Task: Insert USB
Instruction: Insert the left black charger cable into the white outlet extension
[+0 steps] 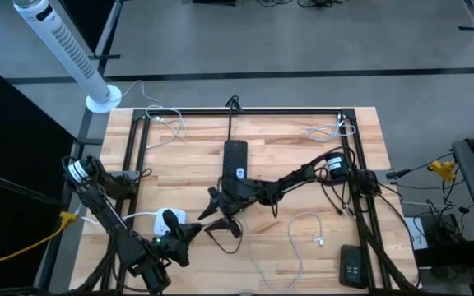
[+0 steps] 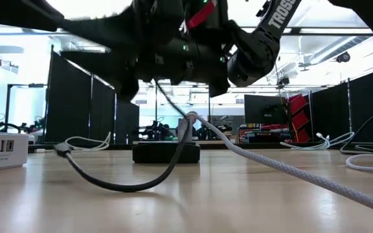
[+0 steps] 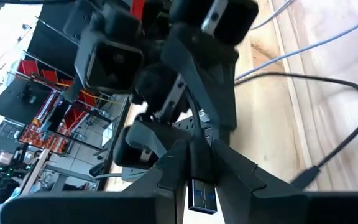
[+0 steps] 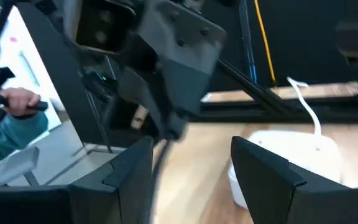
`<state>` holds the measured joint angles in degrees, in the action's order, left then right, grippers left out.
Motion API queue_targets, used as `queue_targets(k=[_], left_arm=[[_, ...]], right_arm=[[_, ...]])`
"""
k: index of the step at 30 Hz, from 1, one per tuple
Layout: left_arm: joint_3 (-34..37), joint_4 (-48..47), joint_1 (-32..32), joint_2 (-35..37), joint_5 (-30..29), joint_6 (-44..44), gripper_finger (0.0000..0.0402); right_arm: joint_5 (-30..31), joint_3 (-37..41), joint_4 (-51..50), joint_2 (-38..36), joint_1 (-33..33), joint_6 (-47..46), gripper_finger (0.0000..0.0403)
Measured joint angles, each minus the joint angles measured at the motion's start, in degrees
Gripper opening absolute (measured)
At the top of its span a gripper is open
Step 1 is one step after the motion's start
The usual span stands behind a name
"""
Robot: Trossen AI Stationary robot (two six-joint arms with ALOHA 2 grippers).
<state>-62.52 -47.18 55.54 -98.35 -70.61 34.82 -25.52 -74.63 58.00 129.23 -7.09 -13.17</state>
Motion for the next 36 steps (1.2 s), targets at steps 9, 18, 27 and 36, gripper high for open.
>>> queue_targets(k=[9,18,27,36], left_arm=[[0.0,-0.37,-1.08,0.0,-0.7,0.18,0.0055],[0.0,-0.37,-1.59,-0.02,-0.4,0.83,0.0055],[0.04,-0.39,-1.67,-0.04,1.09,1.71,0.0054],[0.31,-0.73,-1.63,-0.07,1.6,1.69,0.0052]], right_arm=[[5.19,-0.07,0.97,0.0,-1.48,-0.23,0.0199],[7.59,-0.07,1.68,0.0,-1.79,0.28,0.0187],[7.58,-0.07,2.38,0.0,-1.79,0.26,0.0126],[7.69,-0.09,0.71,0.0,-1.76,0.17,0.0017]])
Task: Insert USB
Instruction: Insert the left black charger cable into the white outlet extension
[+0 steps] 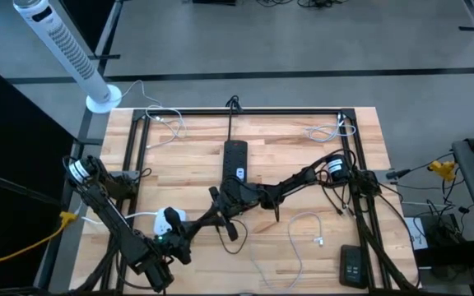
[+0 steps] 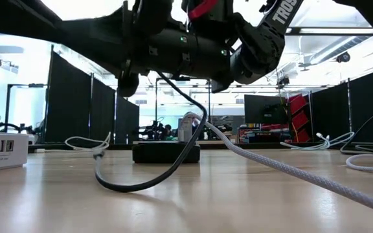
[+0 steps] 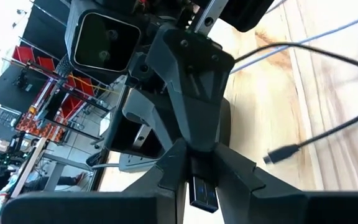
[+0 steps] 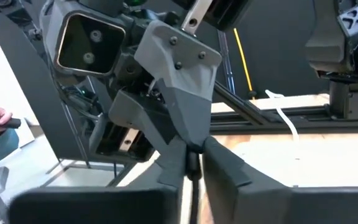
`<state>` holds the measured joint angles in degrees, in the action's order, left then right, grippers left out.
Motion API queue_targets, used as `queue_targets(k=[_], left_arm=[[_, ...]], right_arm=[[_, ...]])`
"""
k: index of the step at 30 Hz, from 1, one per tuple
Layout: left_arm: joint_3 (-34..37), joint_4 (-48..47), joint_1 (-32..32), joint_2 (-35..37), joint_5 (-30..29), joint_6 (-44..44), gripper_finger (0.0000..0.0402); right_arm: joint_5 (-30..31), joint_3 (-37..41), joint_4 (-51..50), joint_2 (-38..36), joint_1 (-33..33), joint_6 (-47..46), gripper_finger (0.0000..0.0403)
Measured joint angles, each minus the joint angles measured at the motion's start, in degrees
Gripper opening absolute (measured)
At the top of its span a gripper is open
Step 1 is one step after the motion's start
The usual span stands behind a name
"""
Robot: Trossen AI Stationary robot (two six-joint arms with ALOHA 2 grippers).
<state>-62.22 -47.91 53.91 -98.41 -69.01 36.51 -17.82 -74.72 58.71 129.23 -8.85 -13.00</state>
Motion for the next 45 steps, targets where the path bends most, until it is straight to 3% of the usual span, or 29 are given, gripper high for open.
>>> queue_targets(k=[7,12,14,17,21,22,27,34,39,45], left_arm=[[0.0,-0.24,-0.08,-0.02,4.83,-0.02,0.0051],[-0.39,-2.59,-0.1,0.21,8.31,0.87,0.0135],[-1.53,-7.31,-0.11,0.22,8.6,4.81,0.0162],[-4.46,-21.72,-0.04,0.37,9.47,17.9,0.0175],[-8.0,-42.63,-0.06,0.47,18.47,44.64,0.0154],[-8.08,-43.05,-0.11,0.67,21.46,49.15,0.0144],[-4.67,-37.08,0.26,2.7,27.15,52.93,0.0083],[1.71,-29.28,1.1,2.16,33.01,60.0,0.0007],[4.86,-21.68,1.54,2.12,37.01,60.07,0.0004],[7.22,-19.71,2.2,1.19,42.38,63.41,0.0001]], right_arm=[[0.75,0.0,-2.48,-0.13,-0.03,1.01,0.0016],[4.76,-0.02,-4.3,-0.47,-0.19,3.67,0.0016],[6.74,-0.13,-4.47,-0.65,-0.27,4.15,0.0016],[8.88,-0.04,-5.11,-0.78,-0.32,4.78,0.0016],[14.24,0.04,-7.11,-0.72,-1.42,6.69,0.0016],[15.85,0.02,-7.33,-0.72,-1.8,7.48,0.0016],[20.65,0.04,-7.96,-0.7,-3.95,11.03,0.0016],[20.88,0.04,-14.77,-0.26,-6.4,10.95,0.0016],[21.04,-1.0,-13.97,2.55,-7.22,10.15,0.0016],[21.34,-4.71,-14.21,6.8,-7.13,9.07,0.0016]])
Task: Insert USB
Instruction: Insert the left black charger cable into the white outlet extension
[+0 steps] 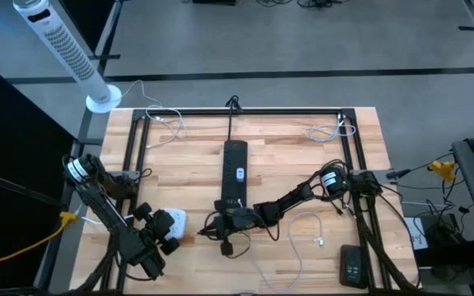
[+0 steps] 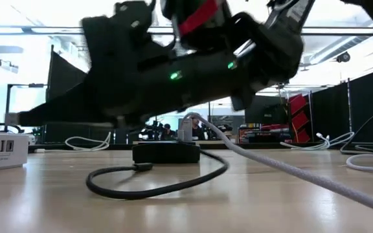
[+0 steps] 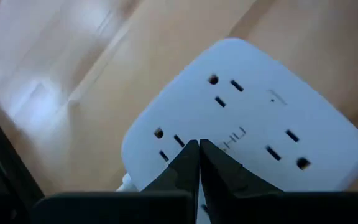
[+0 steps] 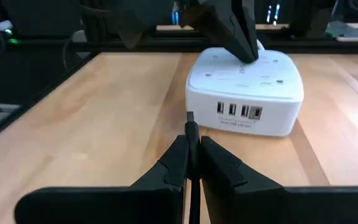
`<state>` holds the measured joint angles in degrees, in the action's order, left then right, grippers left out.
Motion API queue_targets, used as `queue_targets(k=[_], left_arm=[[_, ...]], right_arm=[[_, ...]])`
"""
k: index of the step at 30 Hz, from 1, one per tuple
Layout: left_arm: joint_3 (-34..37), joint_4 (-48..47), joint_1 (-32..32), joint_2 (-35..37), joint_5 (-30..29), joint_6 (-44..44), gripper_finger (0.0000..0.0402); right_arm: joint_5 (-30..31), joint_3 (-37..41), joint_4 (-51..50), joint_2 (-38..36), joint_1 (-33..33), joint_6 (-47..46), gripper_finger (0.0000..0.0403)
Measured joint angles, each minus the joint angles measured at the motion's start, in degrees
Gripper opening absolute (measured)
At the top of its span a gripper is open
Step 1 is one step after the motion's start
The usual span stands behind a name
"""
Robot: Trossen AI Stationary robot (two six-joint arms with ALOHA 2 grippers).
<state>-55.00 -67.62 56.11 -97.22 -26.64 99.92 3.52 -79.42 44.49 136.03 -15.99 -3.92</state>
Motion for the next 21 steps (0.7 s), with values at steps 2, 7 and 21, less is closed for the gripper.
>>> queue_targets(k=[2,7,21], left_arm=[[0.76,0.49,0.57,-0.14,-0.29,1.59,0.0001],[1.95,1.52,1.84,-0.59,-1.58,7.56,0.0],[2.14,4.02,3.2,-1.75,-6.6,16.5,0.0]], right_arm=[[0.92,-1.55,0.1,1.14,-0.02,0.04,0.0016],[2.26,-5.21,-4.02,2.6,0.0,1.0,0.0016],[6.12,-7.55,-8.38,2.9,1.03,2.79,0.0016]])
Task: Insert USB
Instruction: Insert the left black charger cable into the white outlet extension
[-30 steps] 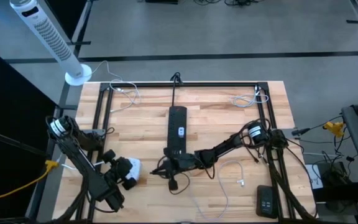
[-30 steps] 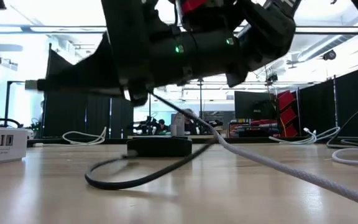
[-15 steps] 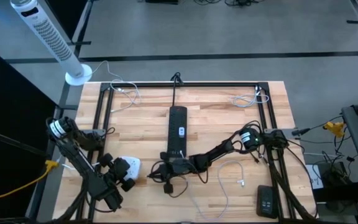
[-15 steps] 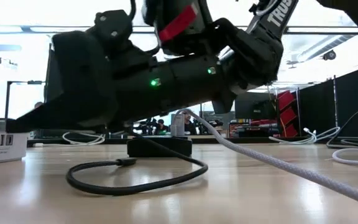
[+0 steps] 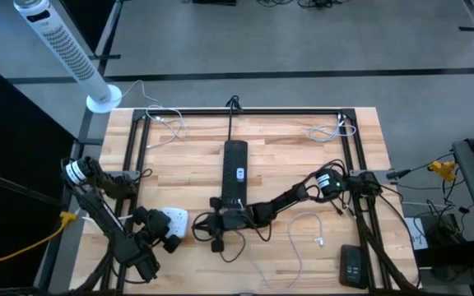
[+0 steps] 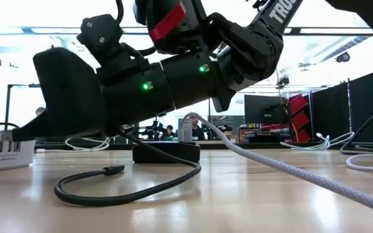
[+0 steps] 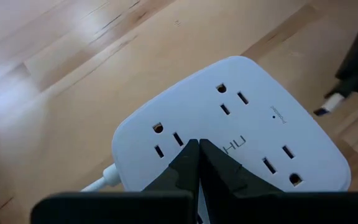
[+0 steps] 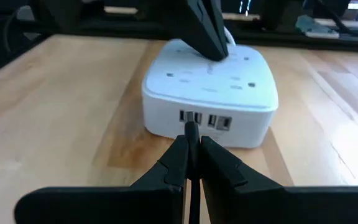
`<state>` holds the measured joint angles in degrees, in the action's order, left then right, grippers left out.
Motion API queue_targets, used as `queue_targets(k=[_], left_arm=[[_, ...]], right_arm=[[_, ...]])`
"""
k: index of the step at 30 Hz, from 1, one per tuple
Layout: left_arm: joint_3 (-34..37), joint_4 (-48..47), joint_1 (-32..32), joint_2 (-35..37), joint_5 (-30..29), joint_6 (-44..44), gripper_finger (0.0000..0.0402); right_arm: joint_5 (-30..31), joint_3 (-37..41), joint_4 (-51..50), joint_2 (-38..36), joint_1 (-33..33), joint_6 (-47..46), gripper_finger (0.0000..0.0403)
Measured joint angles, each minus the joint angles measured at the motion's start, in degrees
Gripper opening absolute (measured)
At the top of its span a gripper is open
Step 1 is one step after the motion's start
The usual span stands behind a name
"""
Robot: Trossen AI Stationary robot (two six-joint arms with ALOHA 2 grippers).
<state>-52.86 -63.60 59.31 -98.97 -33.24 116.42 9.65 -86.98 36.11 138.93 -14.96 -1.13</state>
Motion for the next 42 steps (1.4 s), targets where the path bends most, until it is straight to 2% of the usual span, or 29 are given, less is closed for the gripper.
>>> queue_targets(k=[6,24,33,42], left_arm=[[-0.02,0.09,0.0,-0.71,-0.28,3.05,0.0],[-0.79,0.82,0.03,-3.31,-4.07,4.06,0.0],[-0.76,0.59,0.04,-3.75,-4.38,4.13,0.0],[-0.73,0.62,0.02,-3.76,-4.45,4.44,0.0]], right_arm=[[0.95,0.0,0.01,0.47,0.36,-0.97,0.0016],[0.89,-0.22,0.94,1.36,0.85,-2.0,0.0016],[-2.1,-0.51,3.18,1.29,0.75,-4.89,0.0016],[1.0,-0.51,3.31,1.29,0.44,-7.57,0.0016]])
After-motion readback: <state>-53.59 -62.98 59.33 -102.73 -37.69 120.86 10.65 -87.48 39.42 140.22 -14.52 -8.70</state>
